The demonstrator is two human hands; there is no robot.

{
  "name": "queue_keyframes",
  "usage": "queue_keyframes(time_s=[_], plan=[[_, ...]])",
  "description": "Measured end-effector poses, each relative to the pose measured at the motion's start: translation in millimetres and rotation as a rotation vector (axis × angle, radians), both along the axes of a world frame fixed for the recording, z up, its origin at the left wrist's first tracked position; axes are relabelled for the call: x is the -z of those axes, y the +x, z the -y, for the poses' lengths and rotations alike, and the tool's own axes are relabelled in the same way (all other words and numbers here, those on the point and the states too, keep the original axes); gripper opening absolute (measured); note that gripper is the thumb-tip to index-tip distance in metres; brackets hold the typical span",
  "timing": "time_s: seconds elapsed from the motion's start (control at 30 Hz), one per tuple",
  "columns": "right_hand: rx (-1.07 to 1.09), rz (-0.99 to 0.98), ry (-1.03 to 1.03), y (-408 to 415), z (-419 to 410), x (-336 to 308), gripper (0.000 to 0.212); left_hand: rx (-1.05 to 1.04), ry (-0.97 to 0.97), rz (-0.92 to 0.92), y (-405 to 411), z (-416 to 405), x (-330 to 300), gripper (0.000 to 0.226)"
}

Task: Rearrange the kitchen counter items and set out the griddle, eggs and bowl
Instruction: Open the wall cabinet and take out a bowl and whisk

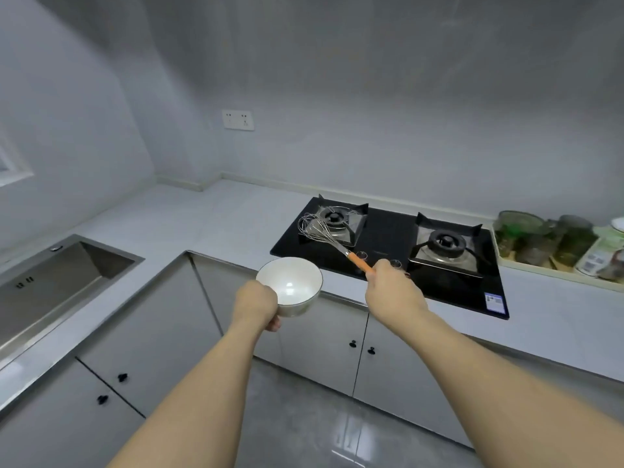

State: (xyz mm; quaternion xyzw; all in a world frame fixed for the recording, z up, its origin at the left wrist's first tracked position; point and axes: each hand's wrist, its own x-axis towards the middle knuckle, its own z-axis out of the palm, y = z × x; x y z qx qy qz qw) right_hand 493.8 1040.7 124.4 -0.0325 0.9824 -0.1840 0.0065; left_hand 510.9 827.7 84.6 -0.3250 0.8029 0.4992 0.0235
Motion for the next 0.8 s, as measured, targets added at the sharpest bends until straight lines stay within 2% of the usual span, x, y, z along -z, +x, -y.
queue_keyframes(time_s=[0.07, 0.2, 0.47, 0.8], plan=[[-0.076, 0.064, -0.082, -17, 10, 15, 0.024, -0.004, 0.001, 0.014, -15, 18, 11, 0.032], [-0.161, 0.128, -0.134, -69, 32, 35, 0.024, -0.049, -0.012, 0.013, -60, 50, 22, 0.026], [-0.293, 0.246, -0.195, -196, 96, 25, 0.024, -0.135, -0.048, -0.005, -162, 117, 20, 0.029], [-0.443, 0.212, -0.060, -311, 197, 8, 0.028, -0.254, -0.065, -0.068, -257, 216, 9, 0.020]])
